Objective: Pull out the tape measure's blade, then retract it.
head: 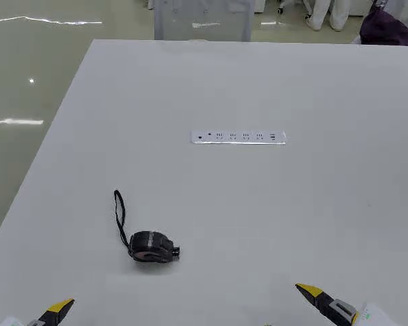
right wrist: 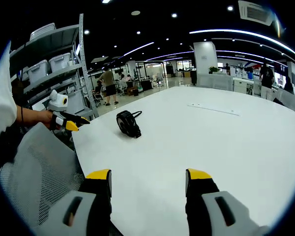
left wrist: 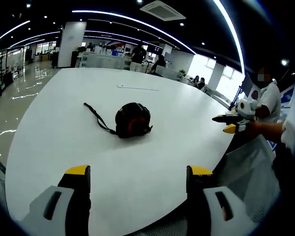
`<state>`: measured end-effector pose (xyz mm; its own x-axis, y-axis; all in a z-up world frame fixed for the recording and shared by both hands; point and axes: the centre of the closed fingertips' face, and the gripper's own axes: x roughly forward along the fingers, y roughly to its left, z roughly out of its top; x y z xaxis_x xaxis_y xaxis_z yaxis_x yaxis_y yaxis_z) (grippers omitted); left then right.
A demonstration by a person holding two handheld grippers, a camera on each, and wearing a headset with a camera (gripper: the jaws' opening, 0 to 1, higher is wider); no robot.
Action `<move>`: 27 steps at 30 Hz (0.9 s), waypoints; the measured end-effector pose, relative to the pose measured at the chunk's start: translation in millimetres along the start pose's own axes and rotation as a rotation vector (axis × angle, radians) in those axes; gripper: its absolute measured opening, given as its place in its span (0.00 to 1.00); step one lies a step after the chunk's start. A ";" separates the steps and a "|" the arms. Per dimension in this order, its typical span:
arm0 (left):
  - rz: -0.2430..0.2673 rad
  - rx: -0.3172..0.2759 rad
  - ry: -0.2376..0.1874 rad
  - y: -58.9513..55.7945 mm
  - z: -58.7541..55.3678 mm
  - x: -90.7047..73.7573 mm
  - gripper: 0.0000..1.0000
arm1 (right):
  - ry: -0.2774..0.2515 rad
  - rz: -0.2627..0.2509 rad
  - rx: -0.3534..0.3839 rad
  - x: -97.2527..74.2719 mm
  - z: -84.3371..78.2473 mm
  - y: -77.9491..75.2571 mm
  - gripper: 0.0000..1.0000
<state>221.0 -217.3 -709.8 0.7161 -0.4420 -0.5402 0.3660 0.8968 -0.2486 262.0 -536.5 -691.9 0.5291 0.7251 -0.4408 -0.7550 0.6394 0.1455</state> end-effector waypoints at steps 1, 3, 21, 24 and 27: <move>-0.001 -0.004 -0.004 -1.0 0.5 -0.5 0.79 | 0.001 0.000 0.000 -0.1 -0.3 0.3 0.62; -0.005 -0.010 -0.009 -1.7 -0.1 -0.8 0.80 | 0.001 -0.004 -0.001 -0.3 0.1 0.5 0.63; -0.014 -0.006 -0.013 -8.0 -0.1 -1.5 0.81 | -0.002 -0.005 0.006 -2.1 0.7 2.5 0.63; -0.013 -0.005 -0.014 -7.6 -0.1 -1.9 0.81 | -0.003 -0.007 0.001 -2.5 1.4 1.5 0.63; -0.012 -0.006 -0.017 -8.0 1.5 -2.1 0.81 | -0.002 -0.008 -0.004 -2.7 1.9 2.0 0.63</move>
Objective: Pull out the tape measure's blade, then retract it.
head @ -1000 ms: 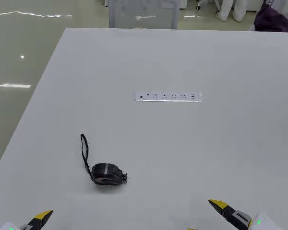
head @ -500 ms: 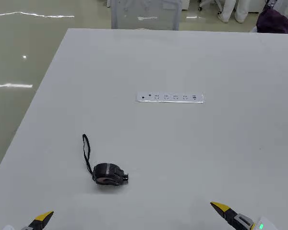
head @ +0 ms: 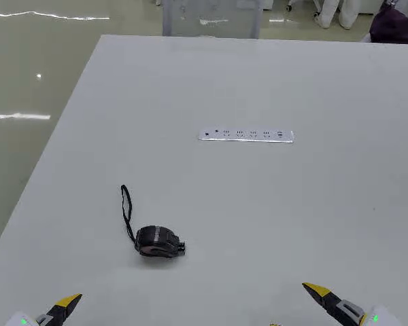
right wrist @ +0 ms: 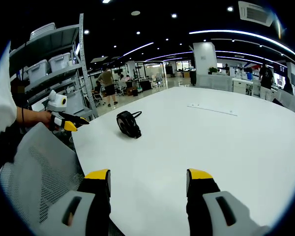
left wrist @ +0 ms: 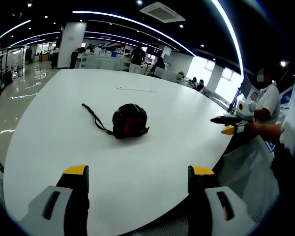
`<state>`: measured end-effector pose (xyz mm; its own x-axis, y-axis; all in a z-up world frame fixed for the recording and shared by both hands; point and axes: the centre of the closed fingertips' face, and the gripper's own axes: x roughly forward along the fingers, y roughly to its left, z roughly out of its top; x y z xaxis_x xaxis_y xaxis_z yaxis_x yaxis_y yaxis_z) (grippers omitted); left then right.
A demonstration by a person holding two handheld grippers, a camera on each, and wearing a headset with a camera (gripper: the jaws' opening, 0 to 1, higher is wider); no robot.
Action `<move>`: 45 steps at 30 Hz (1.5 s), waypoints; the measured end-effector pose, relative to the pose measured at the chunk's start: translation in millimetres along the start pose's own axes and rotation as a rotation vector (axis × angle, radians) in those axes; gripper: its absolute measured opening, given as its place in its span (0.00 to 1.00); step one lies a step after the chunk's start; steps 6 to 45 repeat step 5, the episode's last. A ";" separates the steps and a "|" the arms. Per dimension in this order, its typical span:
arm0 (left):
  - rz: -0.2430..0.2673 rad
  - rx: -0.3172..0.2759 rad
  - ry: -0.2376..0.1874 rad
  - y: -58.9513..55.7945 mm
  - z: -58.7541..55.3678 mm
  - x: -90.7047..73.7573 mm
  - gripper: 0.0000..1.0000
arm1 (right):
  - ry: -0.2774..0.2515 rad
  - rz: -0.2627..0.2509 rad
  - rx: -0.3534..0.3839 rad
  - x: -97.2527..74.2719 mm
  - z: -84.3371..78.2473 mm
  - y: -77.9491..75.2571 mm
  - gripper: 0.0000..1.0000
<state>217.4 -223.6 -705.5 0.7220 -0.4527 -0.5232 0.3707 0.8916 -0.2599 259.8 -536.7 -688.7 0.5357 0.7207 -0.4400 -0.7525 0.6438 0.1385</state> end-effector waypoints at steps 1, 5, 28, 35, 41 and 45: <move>0.000 -0.001 -0.001 0.0 0.4 0.1 0.81 | 0.000 0.001 -0.003 0.0 0.3 0.8 0.63; 0.001 0.003 -0.001 -0.5 1.2 0.5 0.81 | 0.001 0.004 -0.006 1.2 0.0 1.8 0.63; 0.001 0.003 -0.001 -0.5 1.2 0.5 0.81 | 0.001 0.004 -0.006 1.2 0.0 1.8 0.63; 0.001 0.003 -0.001 -0.5 1.2 0.5 0.81 | 0.001 0.004 -0.006 1.2 0.0 1.8 0.63; 0.001 0.003 -0.001 -0.5 1.2 0.5 0.81 | 0.001 0.004 -0.006 1.2 0.0 1.8 0.63; 0.001 0.003 -0.001 -0.5 1.2 0.5 0.81 | 0.001 0.004 -0.006 1.2 0.0 1.8 0.63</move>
